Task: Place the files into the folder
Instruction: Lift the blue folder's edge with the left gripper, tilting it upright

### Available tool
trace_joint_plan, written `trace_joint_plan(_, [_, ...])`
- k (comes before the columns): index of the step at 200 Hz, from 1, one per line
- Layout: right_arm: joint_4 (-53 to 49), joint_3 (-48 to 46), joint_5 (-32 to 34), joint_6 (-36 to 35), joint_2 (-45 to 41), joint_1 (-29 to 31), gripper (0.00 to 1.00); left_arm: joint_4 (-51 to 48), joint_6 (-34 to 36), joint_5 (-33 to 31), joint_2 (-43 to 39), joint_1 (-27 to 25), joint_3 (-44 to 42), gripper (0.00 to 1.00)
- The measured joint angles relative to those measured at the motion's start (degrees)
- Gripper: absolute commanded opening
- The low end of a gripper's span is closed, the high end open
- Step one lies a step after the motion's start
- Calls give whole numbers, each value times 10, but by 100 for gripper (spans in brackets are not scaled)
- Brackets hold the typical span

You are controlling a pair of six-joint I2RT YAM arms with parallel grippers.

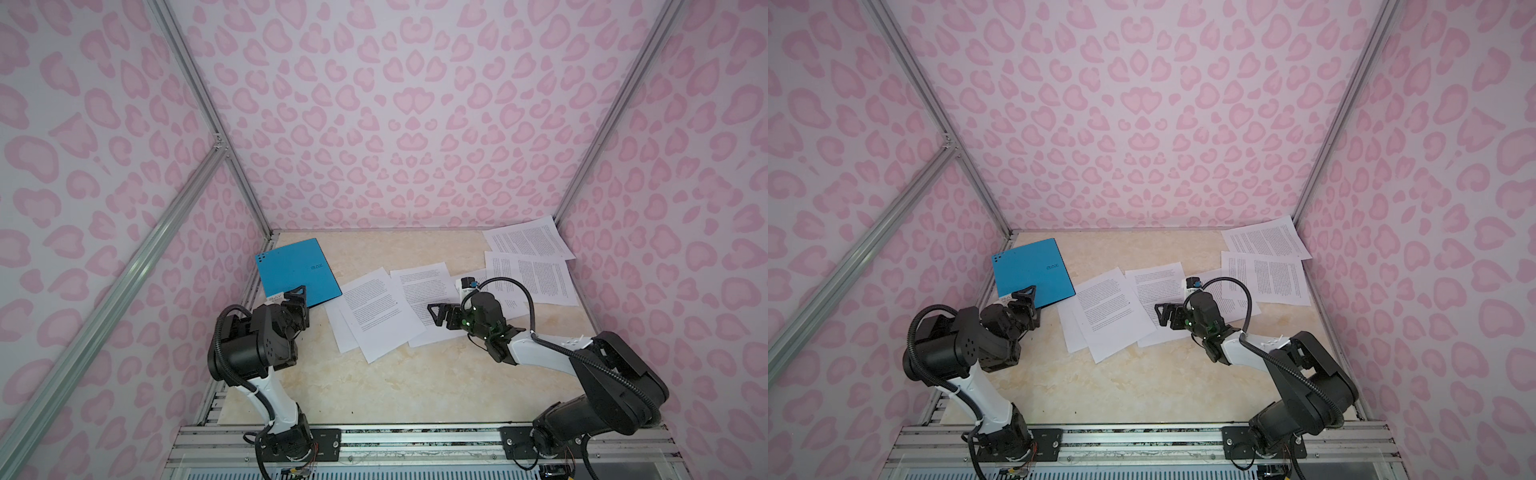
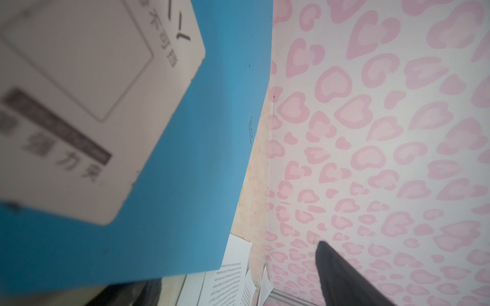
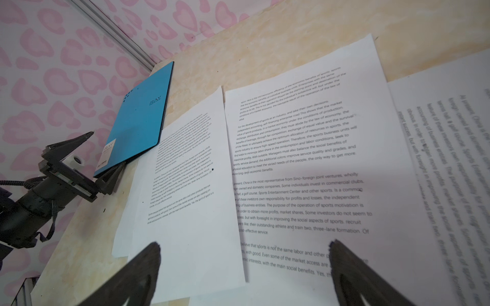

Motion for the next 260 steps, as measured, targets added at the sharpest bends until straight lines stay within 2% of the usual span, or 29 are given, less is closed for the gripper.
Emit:
trace_joint_plan(45, [0, 6, -9, 0, 9, 1, 98, 103, -25, 0, 80, 5, 20, 80])
trace_joint_plan(66, [0, 7, -13, 0, 9, 1, 98, 138, -34, -5, 109, 7, 32, 70])
trace_joint_plan(83, [0, 7, -15, 0, 9, 2, 98, 148, -38, -9, 125, 7, 41, 54])
trace_joint_plan(99, [0, 9, -15, 0, 9, 3, 97, 149, -44, -9, 135, 8, 49, 22])
trace_joint_plan(114, [0, 9, -15, 0, 8, 3, 97, 155, -44, -9, 141, 10, 55, 4])
trace_joint_plan(147, [0, 9, -14, -5, 4, 4, 97, 186, -48, -4, 122, 13, 31, 4])
trace_joint_plan(185, [-1, 9, -14, -12, -9, 7, 97, 183, -57, 24, 39, 13, -27, 4])
trace_joint_plan(230, [-5, 14, -12, -18, -10, 13, 97, 148, -68, 64, -93, 13, -118, 4])
trace_joint_plan(260, [-10, 14, -12, -23, -19, 16, 97, 82, -58, 88, -212, 22, -177, 4])
